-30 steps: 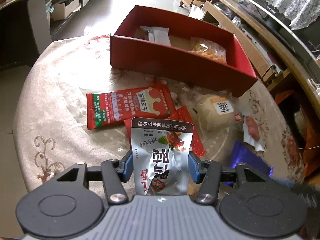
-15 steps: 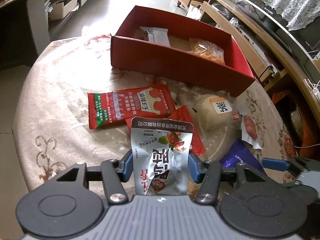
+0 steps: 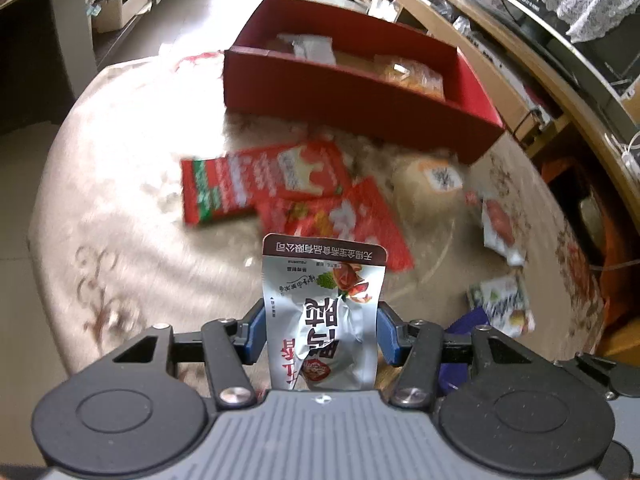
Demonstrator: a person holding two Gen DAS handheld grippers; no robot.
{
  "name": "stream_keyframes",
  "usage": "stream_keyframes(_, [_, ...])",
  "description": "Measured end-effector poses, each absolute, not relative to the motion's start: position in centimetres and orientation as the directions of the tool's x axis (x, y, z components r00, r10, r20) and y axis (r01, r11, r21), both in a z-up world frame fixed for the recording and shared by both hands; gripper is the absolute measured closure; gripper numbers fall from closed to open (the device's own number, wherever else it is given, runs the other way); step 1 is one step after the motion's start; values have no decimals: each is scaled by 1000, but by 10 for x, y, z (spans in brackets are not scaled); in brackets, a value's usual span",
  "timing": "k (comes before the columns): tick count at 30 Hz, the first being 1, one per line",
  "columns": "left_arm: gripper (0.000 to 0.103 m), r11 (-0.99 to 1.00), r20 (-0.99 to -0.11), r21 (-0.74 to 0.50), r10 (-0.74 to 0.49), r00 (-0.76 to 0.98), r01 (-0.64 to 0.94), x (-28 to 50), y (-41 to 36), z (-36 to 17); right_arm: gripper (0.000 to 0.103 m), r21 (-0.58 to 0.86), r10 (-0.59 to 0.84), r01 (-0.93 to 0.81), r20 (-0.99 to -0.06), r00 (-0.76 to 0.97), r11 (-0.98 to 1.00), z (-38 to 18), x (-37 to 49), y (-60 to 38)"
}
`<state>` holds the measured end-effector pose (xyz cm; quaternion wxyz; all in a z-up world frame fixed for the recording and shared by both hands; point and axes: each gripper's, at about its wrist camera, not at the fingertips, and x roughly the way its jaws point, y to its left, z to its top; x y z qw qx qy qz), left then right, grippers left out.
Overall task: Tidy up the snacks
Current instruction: 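Carry the jerky pouch and wafer packet over the red box with both grippers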
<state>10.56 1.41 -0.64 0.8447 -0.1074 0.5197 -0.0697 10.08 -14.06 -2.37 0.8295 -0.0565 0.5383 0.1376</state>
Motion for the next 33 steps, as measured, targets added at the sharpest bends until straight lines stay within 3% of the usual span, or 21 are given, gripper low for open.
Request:
stream_keyframes(6, [48,982,-898,-191,-178,403,6,83,15,-24,30,-15,112,-332,-925,362,943,-35,82,-121])
stream_keyframes(8, [47,982,-906,-186,-168,388,-9,80,18,-30,24,-22,108,-334,-924,367,942,-35,82,-119])
stream_keyframes(12, [32,985,-899,-174,-151,412,-19,78,18,-32,16,-33,98,-336,-926,365,941,-39,89,-116])
stream_keyframes(21, [30,996,-897,-88,-73,437,-14,78,2,-35,1,19,127,-306,-934,334,952,-50,88,-124])
stream_keyframes(24, [39,999,-895,-53,-42,444,-12,75,0,-34,7,-8,107,-311,-929,353,950,-49,85,-121])
stream_keyframes(26, [44,999,-894,-43,-33,447,-11,73,0,-33,28,-10,109,-307,-923,370,952,-44,82,-124])
stream_keyframes(33, [50,1000,-891,-27,-30,453,13,68,-8,-29,30,-34,101,-314,-909,405,949,-37,76,-125])
